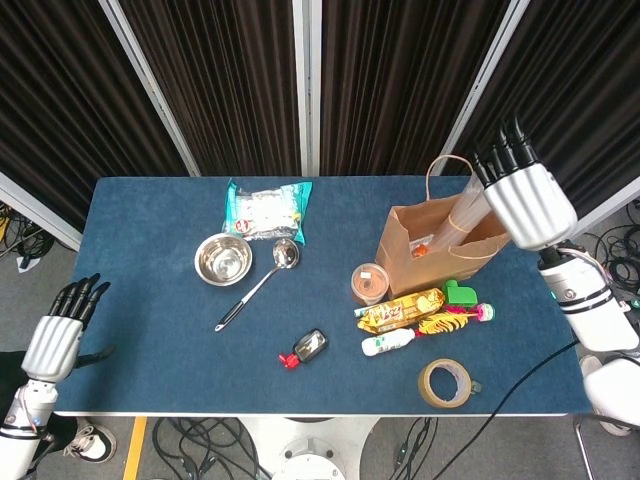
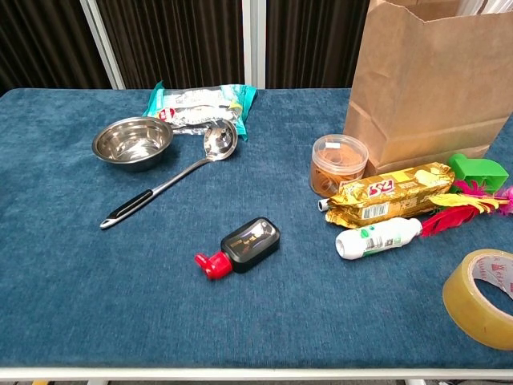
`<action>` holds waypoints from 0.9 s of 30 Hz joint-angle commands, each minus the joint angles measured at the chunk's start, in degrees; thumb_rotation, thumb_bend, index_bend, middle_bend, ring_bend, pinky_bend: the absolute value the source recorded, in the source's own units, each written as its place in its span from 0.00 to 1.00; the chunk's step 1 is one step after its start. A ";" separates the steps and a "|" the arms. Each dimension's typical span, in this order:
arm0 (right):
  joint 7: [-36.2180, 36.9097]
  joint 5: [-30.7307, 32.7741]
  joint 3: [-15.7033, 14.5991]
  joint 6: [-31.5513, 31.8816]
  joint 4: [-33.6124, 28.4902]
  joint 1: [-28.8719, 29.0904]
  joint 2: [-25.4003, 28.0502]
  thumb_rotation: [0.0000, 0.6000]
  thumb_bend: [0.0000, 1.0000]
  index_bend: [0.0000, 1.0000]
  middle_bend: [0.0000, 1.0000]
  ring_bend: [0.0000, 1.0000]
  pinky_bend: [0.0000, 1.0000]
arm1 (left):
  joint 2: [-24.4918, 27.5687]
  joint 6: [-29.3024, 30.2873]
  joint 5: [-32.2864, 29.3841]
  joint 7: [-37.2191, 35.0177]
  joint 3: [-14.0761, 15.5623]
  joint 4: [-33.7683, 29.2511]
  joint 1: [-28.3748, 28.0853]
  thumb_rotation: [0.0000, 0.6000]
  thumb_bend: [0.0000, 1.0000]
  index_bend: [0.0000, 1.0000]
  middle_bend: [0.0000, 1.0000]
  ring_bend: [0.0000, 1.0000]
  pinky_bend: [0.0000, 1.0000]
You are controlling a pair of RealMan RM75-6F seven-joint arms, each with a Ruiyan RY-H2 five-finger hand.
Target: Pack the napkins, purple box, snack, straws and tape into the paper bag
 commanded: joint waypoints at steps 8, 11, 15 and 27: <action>19.22 -1.22 8.60 12.39 -15.35 -0.70 -0.22 1.00 0.00 0.16 0.27 0.12 0.03 | 0.30 0.65 0.57 0.80 0.18 -1.58 0.10 1.00 0.16 0.06 0.01 0.00 0.11; 24.15 -4.10 6.80 12.72 -16.59 -1.16 -2.28 1.00 0.00 0.16 0.27 0.12 0.04 | 0.41 0.81 0.74 1.13 0.17 -1.78 0.07 1.00 0.16 0.06 0.01 0.00 0.11; 28.77 -7.95 3.75 12.02 -18.64 -1.58 -4.83 1.00 0.00 0.16 0.27 0.14 0.05 | 0.72 0.66 0.39 1.26 -0.08 -2.07 0.01 1.00 0.16 0.06 0.01 0.00 0.11; 30.48 -21.20 -11.83 9.20 -21.89 -9.64 -5.76 1.00 0.00 0.21 0.31 0.17 0.08 | 0.59 -0.17 0.15 1.19 0.20 -1.84 -0.01 1.00 0.16 0.06 0.01 0.00 0.11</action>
